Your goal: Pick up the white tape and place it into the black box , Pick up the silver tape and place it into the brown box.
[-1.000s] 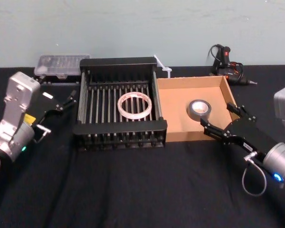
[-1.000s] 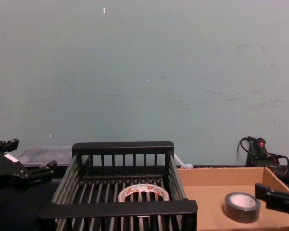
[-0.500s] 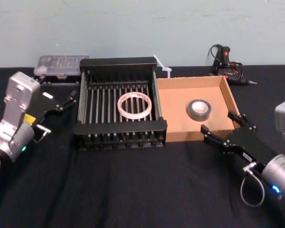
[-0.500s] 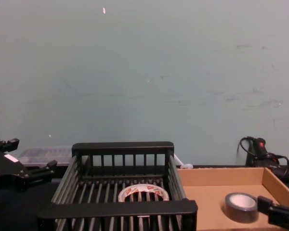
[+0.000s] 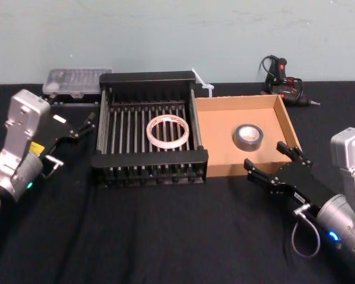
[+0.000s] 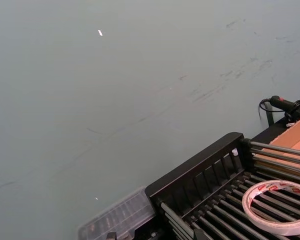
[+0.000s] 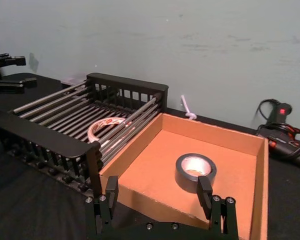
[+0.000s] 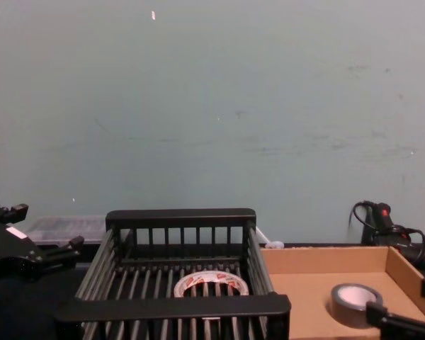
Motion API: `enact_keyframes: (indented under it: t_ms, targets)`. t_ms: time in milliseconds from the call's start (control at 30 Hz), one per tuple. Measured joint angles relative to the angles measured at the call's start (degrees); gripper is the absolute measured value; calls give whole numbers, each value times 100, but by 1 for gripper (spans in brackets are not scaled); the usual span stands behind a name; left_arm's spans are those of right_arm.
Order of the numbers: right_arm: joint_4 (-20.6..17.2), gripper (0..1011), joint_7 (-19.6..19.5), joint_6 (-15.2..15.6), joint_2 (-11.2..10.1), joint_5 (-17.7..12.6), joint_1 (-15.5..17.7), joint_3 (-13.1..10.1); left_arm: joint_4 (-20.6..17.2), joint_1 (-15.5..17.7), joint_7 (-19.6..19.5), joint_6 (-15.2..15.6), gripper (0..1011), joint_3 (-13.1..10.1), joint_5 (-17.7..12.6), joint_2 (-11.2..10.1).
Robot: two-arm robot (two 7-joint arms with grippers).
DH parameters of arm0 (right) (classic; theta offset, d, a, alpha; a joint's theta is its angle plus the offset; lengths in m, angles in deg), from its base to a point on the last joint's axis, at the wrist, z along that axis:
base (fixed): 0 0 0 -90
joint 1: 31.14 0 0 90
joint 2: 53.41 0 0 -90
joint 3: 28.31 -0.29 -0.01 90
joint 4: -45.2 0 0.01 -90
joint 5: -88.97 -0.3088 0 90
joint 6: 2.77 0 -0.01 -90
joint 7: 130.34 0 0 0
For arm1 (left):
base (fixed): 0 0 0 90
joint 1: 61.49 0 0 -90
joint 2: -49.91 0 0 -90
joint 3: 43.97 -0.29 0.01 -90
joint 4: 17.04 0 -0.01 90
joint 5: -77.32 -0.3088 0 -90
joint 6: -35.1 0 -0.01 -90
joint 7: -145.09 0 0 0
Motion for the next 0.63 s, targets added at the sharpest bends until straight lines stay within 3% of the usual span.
enact_keyframes:
  t_ms: [633]
  targets:
    - [4, 1002, 18, 3, -2, -13, -7, 1, 0, 0, 0, 0, 1001, 0, 0, 0]
